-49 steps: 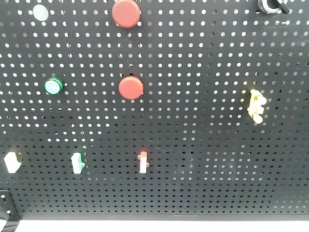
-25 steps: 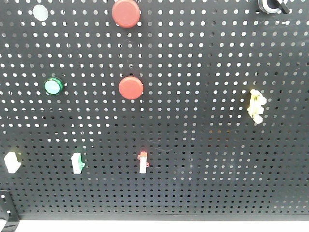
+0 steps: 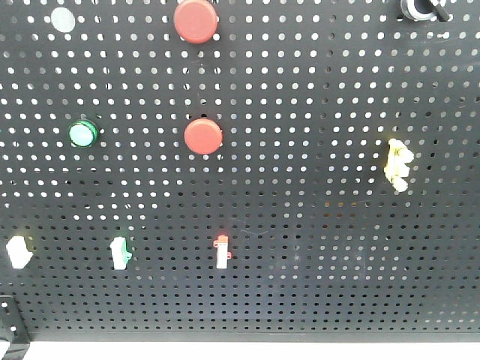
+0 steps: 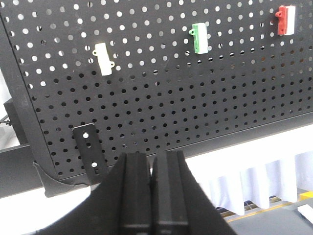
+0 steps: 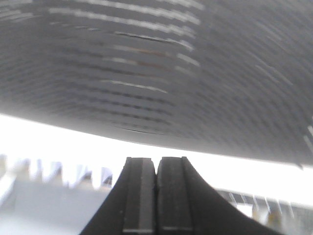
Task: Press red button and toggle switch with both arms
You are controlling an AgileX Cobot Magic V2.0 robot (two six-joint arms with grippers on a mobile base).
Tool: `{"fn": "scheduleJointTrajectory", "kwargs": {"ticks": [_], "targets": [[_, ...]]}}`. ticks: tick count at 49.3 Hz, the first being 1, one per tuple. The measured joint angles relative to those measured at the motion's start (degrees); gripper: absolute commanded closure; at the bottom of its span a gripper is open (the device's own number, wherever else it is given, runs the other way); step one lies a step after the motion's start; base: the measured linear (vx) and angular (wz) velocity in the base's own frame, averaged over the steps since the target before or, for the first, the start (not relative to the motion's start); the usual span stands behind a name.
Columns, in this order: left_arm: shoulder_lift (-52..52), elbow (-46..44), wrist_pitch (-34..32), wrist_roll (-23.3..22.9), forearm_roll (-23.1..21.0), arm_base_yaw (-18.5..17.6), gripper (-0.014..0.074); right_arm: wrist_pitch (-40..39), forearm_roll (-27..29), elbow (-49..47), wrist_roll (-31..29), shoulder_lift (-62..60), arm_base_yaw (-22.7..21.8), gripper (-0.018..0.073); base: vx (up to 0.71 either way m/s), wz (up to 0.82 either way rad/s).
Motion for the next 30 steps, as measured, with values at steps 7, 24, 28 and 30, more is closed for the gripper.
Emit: {"fn": "scheduleJointTrajectory", "kwargs": {"ticks": [7, 24, 28, 30], "targets": [[0.0, 0.0, 0.0, 0.0, 0.0, 0.0, 0.0595, -7.3, -3.06, 5.9, 8.59, -0.06, 0.0, 0.0562, 0.0, 0.0], [0.0, 0.0, 0.49, 0.0, 0.0, 0.0, 0.0595, -9.98, -4.06, 6.21, 9.96, -6.85, -0.07, 0.0562, 0.0, 0.0], [0.0, 0.0, 0.49, 0.0, 0.0, 0.0, 0.0595, -9.98, -4.13, 6.21, 9.95, -6.85, -0.07, 0.0562, 0.0, 0.0], [0.0, 0.0, 0.49, 0.0, 0.0, 0.0, 0.0595, -10.32, -4.12, 6.21, 9.95, -6.85, -0.07, 0.0562, 0.0, 0.0]]}}
